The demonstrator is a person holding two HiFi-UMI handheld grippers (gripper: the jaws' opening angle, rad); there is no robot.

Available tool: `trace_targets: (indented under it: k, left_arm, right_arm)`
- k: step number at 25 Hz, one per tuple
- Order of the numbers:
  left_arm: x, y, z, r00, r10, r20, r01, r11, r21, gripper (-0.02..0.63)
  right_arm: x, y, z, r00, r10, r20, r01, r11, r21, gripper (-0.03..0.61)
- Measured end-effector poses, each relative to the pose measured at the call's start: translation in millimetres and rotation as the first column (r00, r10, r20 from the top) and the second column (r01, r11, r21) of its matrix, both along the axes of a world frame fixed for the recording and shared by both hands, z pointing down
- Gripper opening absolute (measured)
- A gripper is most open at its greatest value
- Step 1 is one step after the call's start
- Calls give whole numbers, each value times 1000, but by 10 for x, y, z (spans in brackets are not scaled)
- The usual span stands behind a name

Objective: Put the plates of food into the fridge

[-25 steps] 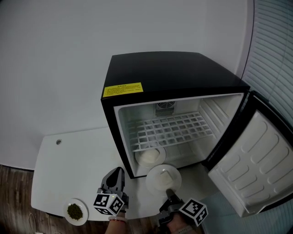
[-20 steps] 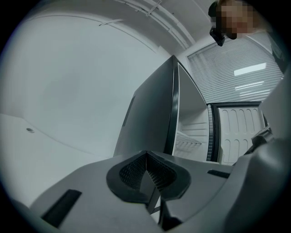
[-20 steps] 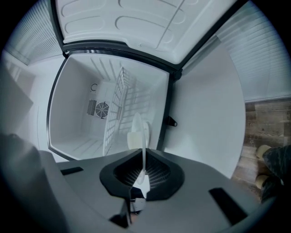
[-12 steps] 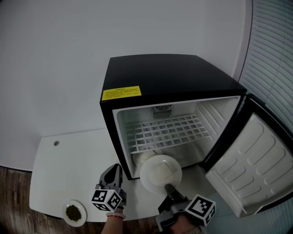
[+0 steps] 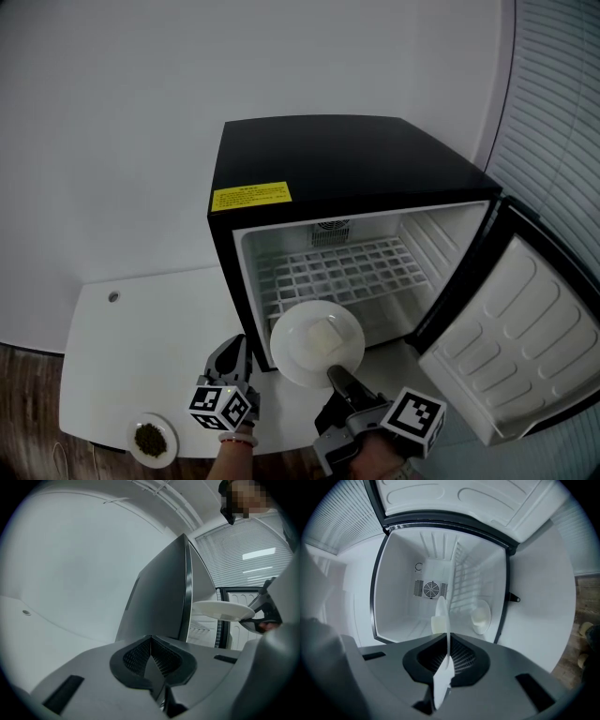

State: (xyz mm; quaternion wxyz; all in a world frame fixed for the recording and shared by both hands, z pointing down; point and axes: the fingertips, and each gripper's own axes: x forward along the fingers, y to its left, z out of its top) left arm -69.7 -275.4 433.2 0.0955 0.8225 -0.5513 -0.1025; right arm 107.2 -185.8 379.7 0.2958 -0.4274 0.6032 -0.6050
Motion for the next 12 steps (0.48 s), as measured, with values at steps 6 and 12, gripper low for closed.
trace_targets:
  k: [6, 12]
  left_arm:
    - [-6, 0, 23, 1000, -9, -2, 9, 1000, -8, 9]
    - [-77, -4, 2, 999, -34, -7, 34, 999, -9, 9]
  right_arm:
    - [-100, -273, -75, 1000, 6, 1, -6, 1000, 7, 12]
    - [-139, -516, -30, 1000, 15, -4, -15, 1000, -13, 12]
